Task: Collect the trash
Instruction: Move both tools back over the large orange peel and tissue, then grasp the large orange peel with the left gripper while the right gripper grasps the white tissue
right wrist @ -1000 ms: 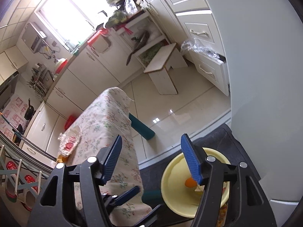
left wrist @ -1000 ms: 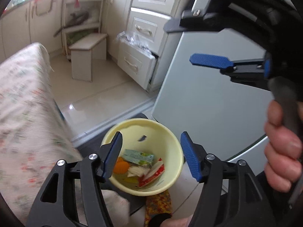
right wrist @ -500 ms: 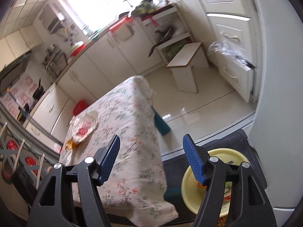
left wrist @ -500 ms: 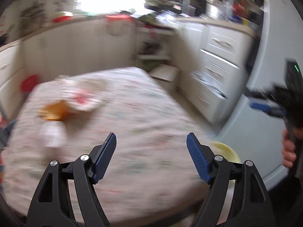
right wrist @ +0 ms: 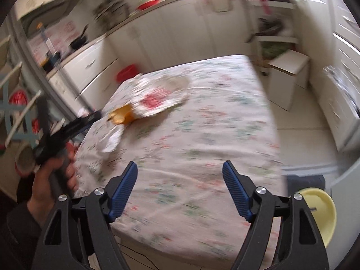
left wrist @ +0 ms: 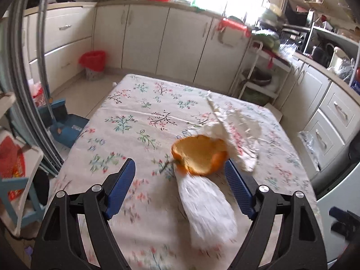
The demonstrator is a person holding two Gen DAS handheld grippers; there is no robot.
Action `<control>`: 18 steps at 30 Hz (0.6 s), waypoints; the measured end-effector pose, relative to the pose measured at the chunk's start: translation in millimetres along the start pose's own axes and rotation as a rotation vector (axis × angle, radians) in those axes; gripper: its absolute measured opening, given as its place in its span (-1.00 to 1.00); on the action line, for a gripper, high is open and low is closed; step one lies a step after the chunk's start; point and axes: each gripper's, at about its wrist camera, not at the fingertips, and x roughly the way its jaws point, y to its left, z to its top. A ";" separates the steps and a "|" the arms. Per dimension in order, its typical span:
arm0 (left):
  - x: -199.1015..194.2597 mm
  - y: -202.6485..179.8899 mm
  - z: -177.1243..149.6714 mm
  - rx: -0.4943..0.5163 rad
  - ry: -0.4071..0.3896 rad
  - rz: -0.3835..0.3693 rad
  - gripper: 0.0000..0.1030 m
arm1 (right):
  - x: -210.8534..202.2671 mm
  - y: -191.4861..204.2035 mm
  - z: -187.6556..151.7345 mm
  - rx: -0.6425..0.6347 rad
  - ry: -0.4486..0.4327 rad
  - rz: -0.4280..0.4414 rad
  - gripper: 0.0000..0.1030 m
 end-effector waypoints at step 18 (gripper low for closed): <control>69.5 14.7 40.2 0.028 0.193 -0.126 0.50 | 119.7 122.8 11.4 -0.198 0.098 0.092 0.60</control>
